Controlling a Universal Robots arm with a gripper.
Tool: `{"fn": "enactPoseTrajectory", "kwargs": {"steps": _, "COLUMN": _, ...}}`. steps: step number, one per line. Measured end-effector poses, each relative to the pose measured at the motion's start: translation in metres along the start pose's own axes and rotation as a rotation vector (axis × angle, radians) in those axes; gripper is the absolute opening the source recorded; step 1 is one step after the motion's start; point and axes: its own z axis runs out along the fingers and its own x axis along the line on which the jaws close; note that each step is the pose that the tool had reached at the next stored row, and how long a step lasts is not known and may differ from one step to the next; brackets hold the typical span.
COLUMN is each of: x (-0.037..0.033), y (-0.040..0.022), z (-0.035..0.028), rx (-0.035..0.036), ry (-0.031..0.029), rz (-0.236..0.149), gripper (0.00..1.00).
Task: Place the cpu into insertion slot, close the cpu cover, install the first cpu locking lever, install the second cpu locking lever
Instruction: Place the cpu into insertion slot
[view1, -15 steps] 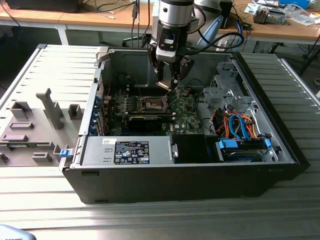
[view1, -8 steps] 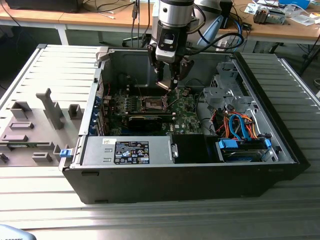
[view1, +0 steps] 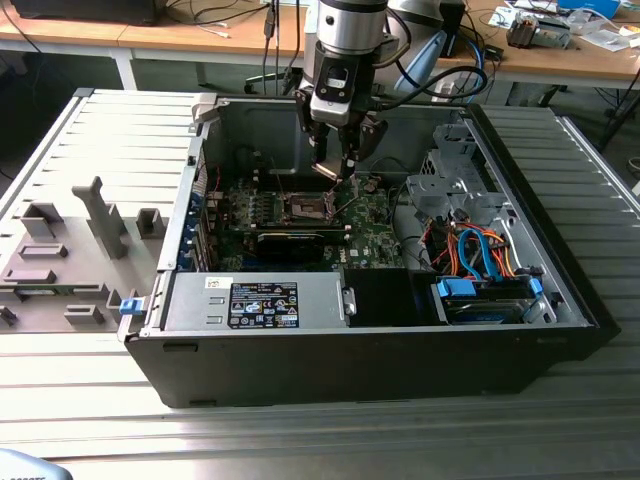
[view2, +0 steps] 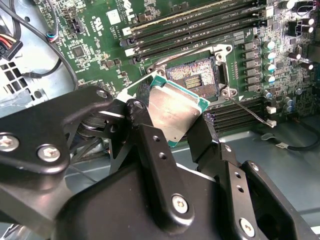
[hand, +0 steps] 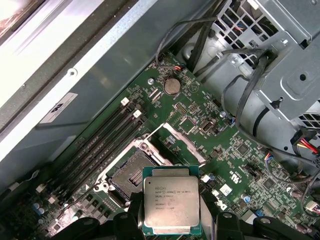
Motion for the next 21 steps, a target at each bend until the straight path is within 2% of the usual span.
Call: {"fn": "enactPoseTrajectory", "kwargs": {"steps": 21, "x": 0.0, "y": 0.0, "z": 0.0008, "rx": 0.0009, "ry": 0.0012, "rz": 0.026, "gripper": 0.55}}
